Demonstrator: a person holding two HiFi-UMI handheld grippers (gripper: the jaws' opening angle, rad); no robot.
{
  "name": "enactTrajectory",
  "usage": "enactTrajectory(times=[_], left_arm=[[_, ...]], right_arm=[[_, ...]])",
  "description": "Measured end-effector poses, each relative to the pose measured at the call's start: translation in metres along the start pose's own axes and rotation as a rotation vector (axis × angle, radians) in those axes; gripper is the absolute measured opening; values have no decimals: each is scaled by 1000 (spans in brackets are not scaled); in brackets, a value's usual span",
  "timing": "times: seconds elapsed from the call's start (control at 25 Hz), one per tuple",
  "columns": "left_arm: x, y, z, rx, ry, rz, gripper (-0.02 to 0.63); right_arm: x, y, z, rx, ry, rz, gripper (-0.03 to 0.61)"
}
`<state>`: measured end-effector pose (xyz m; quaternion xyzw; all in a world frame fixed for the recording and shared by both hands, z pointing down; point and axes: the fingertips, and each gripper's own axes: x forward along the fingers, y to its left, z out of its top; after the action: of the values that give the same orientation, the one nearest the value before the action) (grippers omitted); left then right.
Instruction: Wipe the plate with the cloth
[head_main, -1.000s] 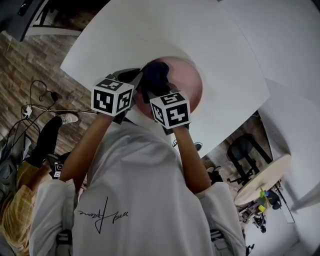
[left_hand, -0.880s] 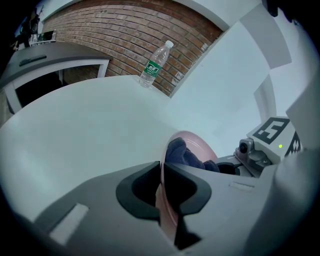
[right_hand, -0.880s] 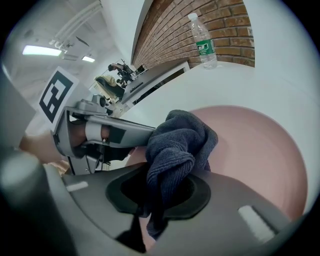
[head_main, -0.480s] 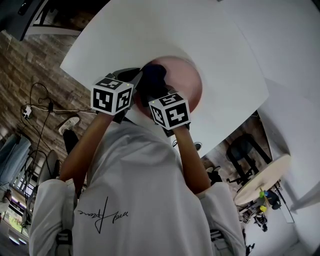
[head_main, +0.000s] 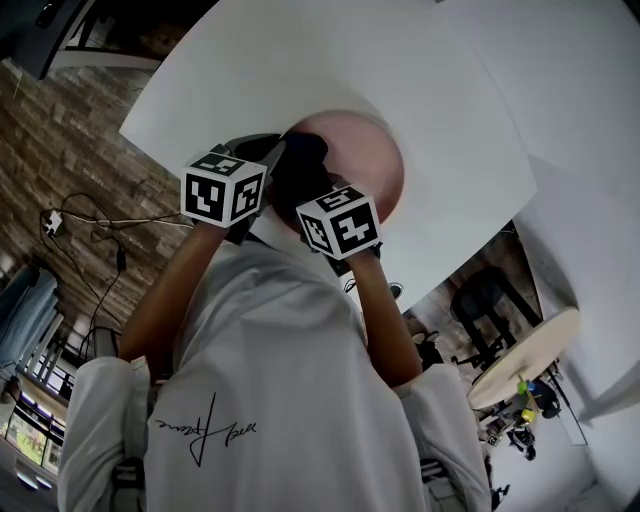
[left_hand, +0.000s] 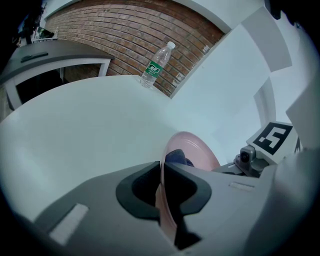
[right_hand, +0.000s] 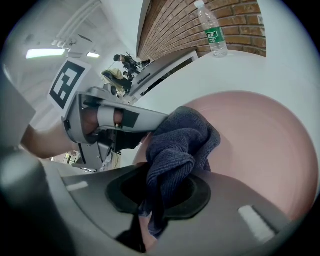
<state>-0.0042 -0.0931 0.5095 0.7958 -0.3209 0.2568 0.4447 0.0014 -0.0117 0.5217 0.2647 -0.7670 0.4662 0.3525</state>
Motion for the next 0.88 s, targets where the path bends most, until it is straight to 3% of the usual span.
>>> enactTrajectory(times=[0.4,0.88], left_arm=[[-1,1,0,1,-3,0,35],[0,1,0,-7,-1,-2,37]], right_arm=[[3,19,-25,-63,124,98,89],[-3,21,-47,-120,201,114,91]])
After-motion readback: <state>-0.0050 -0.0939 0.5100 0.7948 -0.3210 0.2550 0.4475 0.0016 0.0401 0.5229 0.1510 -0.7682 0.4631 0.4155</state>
